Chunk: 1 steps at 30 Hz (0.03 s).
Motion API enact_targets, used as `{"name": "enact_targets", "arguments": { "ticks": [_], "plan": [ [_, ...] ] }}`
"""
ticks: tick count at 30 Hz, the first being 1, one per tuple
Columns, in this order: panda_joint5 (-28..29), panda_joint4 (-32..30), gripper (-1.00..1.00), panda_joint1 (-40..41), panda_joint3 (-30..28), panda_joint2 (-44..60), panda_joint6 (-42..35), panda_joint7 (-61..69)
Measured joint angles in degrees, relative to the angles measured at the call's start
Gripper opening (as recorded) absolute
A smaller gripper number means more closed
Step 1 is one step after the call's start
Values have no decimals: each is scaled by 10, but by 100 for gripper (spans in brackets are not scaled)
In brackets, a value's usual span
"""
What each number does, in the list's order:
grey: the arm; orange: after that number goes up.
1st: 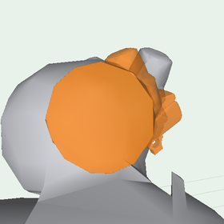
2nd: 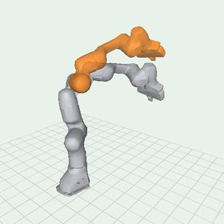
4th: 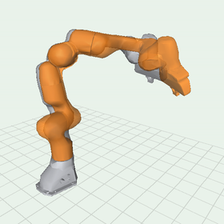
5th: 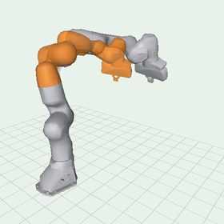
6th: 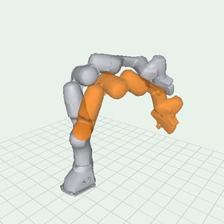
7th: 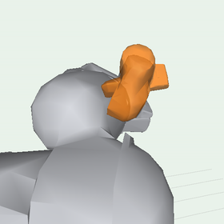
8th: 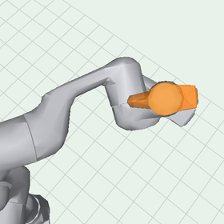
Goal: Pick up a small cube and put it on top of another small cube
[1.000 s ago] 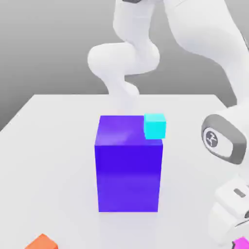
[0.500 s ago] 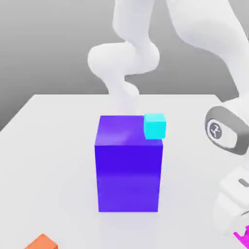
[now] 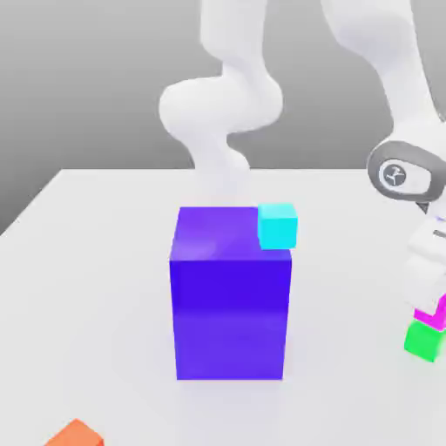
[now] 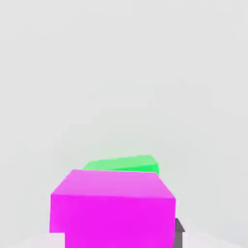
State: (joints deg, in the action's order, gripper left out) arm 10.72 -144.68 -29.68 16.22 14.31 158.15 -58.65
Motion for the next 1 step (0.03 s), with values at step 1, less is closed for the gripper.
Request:
{"name": "enact_targets", "arguments": {
  "ticks": [1],
  "plan": [
    [0, 0, 100, 0, 0, 0, 0, 0]
  ]
}}
